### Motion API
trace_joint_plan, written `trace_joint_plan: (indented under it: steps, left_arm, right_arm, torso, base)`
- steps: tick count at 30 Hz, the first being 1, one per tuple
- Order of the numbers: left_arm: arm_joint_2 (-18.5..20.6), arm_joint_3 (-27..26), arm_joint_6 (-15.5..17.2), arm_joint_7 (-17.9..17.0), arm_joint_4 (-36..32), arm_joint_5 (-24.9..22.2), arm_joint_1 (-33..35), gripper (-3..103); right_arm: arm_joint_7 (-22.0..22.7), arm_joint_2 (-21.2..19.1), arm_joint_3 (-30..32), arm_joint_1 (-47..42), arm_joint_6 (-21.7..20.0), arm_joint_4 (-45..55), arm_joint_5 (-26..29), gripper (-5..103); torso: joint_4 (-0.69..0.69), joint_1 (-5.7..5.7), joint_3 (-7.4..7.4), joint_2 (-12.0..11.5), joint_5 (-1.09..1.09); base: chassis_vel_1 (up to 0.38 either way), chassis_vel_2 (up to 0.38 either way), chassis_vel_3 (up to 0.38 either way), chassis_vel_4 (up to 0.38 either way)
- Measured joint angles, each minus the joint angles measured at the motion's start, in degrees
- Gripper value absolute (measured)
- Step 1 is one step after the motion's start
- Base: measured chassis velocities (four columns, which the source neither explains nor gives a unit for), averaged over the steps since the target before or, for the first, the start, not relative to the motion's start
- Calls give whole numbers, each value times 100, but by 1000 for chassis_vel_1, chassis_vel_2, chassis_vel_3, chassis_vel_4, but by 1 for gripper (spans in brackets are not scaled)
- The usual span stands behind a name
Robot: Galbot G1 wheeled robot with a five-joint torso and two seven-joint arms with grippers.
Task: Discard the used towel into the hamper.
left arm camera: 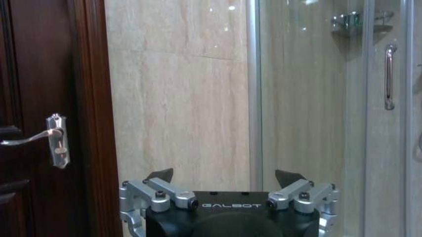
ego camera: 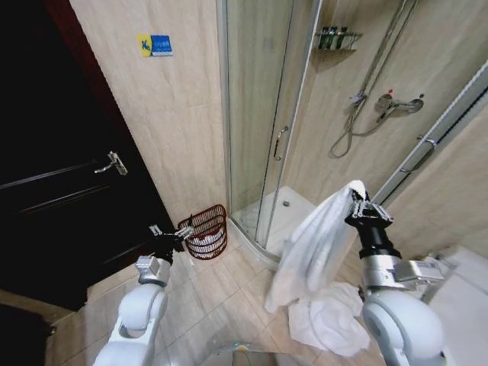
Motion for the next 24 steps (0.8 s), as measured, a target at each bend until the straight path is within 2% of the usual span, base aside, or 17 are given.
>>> trace_joint_plan:
  steps: [2,5,10,18,24]
  left_arm:
    - [0,0,0,0,0,0,0,100]
    - [0,0,0,0,0,0,0,100]
    - [0,0,0,0,0,0,0,100]
    - [0,0,0,0,0,0,0,100]
    - [0,0,0,0,0,0,0,100]
  right_arm:
    - [-12,-61,20,-124,-293,-4,282,2]
    - [0,-153,116,-206,-499,-5,525,2]
    - [63,-253,312,-254,-674,-5,914,2]
    - [77,-485,561,-130,-673,-4,1119,2]
    - [-26,-480,550,-81,-570,-4,1040,2]
  torso:
    - [-1,0,0,0,1]
    - [0,0,0,0,1]
    - [-1,0,0,0,1]
    - [0,0,0,0,0]
    - [0,0,0,0,0]
  base:
    - [0,0,0,0]
    - [0,0,0,0]
    - [0,0,0,0]
    - [0,0,0,0]
    - [0,0,0,0]
